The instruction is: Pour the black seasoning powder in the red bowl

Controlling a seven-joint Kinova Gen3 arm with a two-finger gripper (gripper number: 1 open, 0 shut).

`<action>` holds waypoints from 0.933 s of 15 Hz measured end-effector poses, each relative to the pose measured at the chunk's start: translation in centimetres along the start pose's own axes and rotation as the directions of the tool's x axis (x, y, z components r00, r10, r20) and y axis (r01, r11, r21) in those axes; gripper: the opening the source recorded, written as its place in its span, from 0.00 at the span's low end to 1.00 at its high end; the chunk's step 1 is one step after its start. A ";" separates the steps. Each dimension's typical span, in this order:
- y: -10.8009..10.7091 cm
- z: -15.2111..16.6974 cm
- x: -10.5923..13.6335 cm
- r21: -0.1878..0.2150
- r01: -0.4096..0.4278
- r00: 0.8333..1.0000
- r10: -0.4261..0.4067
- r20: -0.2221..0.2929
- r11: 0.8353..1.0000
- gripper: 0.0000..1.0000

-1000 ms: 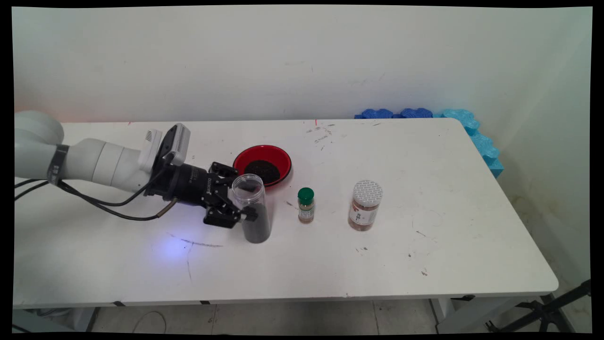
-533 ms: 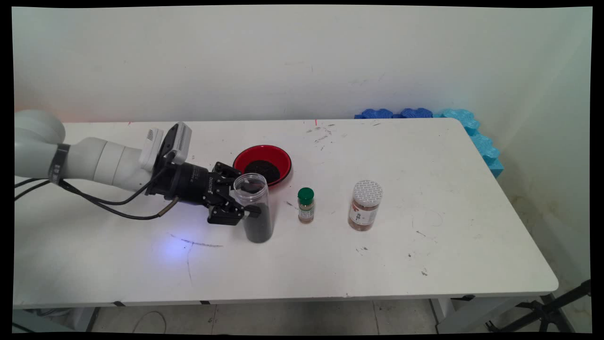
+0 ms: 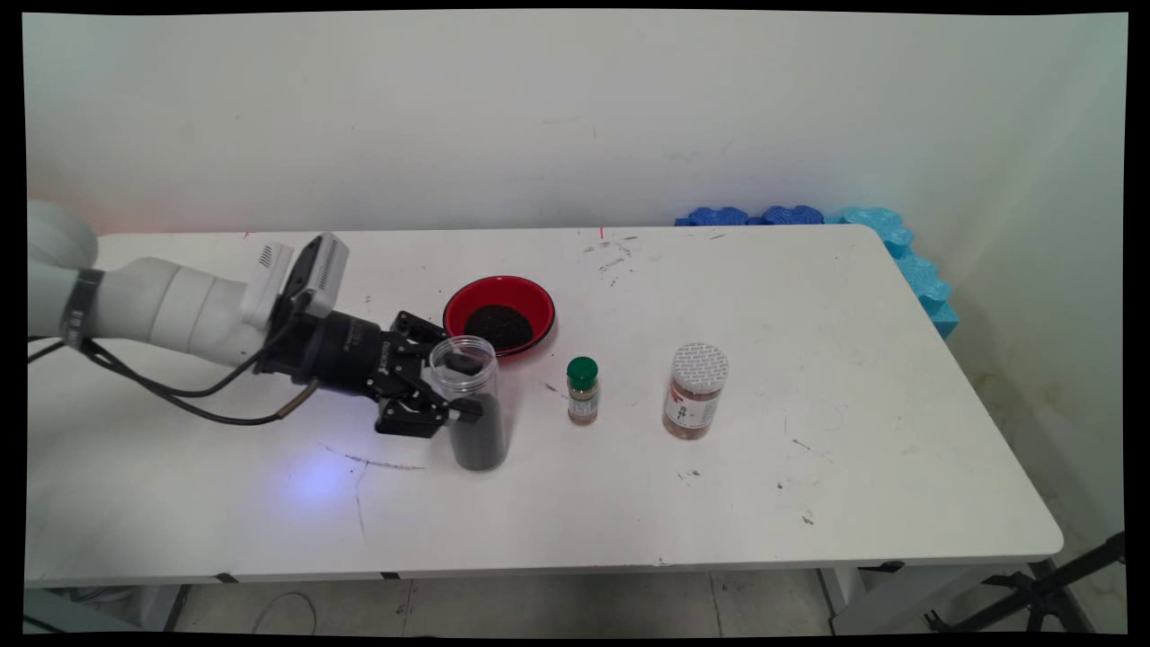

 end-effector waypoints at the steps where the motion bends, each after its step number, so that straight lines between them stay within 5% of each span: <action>1: 0.1 -0.3 0.1 0.000 -0.003 1.000 0.003 0.002 1.000 0.00; 14: 2.8 -5.6 5.3 -0.018 -0.048 0.998 0.049 0.035 0.999 0.00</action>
